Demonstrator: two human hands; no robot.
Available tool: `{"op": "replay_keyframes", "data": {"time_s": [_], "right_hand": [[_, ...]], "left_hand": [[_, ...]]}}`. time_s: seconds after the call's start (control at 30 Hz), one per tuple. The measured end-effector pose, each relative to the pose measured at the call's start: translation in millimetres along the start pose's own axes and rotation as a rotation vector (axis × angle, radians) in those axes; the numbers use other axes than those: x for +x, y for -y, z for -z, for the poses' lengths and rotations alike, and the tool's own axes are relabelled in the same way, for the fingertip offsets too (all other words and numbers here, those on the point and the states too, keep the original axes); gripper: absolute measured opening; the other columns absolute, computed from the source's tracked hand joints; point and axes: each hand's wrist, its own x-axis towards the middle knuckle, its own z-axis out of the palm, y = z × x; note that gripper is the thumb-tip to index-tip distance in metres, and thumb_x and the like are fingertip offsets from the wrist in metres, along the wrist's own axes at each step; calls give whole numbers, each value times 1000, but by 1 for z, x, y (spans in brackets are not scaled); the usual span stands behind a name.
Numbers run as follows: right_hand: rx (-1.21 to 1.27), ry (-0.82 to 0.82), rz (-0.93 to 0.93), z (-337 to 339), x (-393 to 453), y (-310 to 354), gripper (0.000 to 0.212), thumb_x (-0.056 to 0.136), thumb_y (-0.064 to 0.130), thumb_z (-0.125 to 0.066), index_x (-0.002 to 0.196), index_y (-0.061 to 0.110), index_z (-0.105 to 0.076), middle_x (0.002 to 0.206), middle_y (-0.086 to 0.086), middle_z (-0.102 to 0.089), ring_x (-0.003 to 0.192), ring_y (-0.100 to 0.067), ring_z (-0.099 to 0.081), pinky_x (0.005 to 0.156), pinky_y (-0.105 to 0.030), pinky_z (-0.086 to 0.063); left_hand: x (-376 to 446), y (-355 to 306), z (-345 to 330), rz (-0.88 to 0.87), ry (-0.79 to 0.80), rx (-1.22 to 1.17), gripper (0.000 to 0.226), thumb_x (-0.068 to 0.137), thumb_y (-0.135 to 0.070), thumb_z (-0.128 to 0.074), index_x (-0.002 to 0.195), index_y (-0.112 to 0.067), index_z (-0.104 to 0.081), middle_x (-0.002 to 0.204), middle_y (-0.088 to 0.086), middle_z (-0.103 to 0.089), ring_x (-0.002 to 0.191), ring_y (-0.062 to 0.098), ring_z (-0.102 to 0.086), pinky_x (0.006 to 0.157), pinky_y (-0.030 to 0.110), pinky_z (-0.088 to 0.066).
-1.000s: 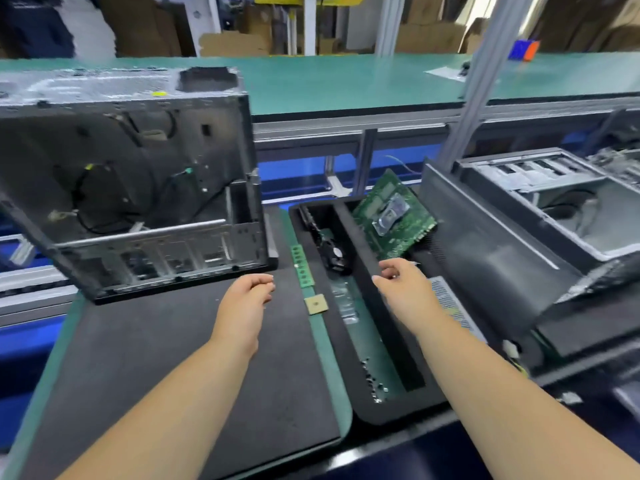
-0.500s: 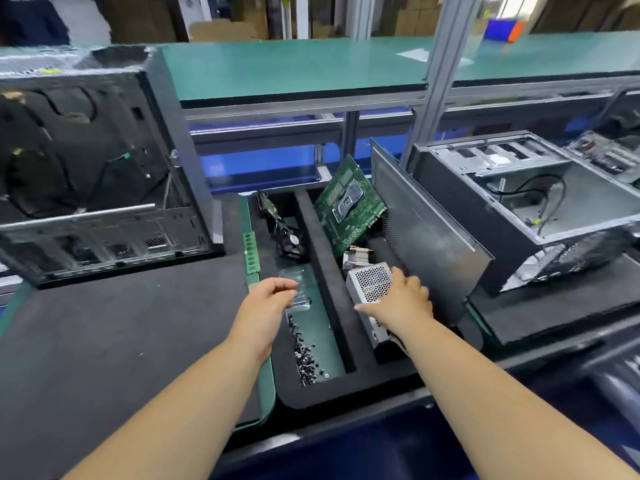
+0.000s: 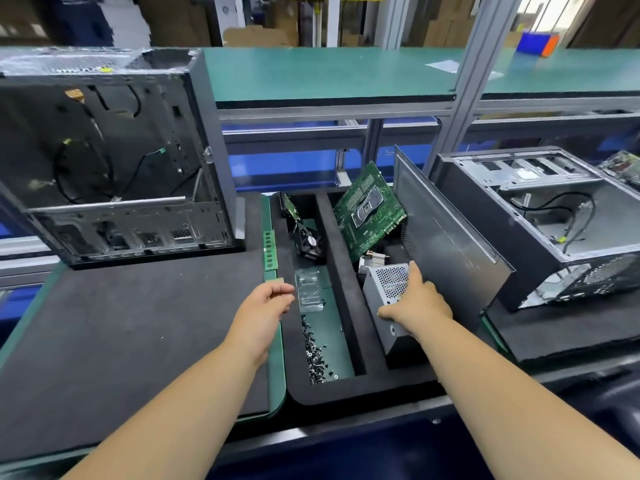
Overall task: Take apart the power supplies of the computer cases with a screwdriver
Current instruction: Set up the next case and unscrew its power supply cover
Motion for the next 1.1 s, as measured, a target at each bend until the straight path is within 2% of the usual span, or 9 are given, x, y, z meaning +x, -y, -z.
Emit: {"op": "replay_keyframes", "data": {"time_s": [0.23,0.33,0.5,0.67,0.73,0.83,1.0,1.03,1.1], "right_hand": [[-27,-105,32,23,-15,18,125,64,48,-81,158,34,1,135,-11,-45,119,-36,-52,78,-41,-50],[-33,-154,43,36,-22,26,119,64,47,-81,155,35,-5,131,-11,-47,117,-36,-53,71,-39,-44],[60,-176,74,59,-33,46,107,65,45,-82,149,33,-16,123,-10,-51,106,-36,-57,73,-39,-48],[146,-182,225,73,-49,87,100,63,45,-83,143,31,-24,107,2,-55,90,-25,-58,67,-36,-47],[166,-156,303,75,-57,108,95,62,45,-83,138,32,-27,96,10,-57,82,-18,-60,61,-32,-44],[196,-79,395,70,-71,141,86,58,48,-84,125,37,-31,92,9,-59,76,-15,-62,60,-33,-49],[188,85,578,56,-95,197,88,43,55,-81,118,45,-36,95,16,-56,76,-6,-61,54,-25,-46],[159,119,624,51,-99,208,89,40,58,-79,117,46,-37,99,14,-58,79,-7,-63,56,-25,-48],[98,179,719,41,-105,229,91,37,60,-79,117,48,-37,109,7,-60,95,-14,-65,73,-31,-55]], "left_hand": [[-8,6,17,47,36,-11,15,94,-12,-60,101,-23,-66,100,-4,-66,83,7,-59,75,24,-45],[-6,2,27,49,45,-41,15,94,-15,-62,104,-25,-66,100,-6,-67,85,7,-60,77,25,-46],[-5,-4,51,53,50,-73,13,94,-17,-61,104,-25,-65,103,-2,-67,88,10,-61,79,27,-46],[-3,-9,76,42,56,-98,15,96,-16,-59,107,-25,-63,106,0,-66,89,10,-61,78,25,-47],[-3,-13,89,23,63,-96,16,96,-17,-60,109,-27,-61,109,1,-64,93,11,-61,79,25,-46],[-1,-16,112,-14,74,-71,20,95,-23,-62,112,-34,-58,113,0,-62,104,14,-59,88,29,-45],[2,-22,163,-62,57,-40,41,89,-36,-72,123,-46,-51,127,-8,-55,116,6,-54,80,19,-41],[3,-22,174,-75,59,-23,49,87,-39,-73,128,-47,-48,131,-9,-53,123,7,-50,85,21,-41],[3,-21,198,-89,70,11,64,81,-47,-77,135,-51,-43,139,-12,-47,131,6,-42,95,26,-39]]}}
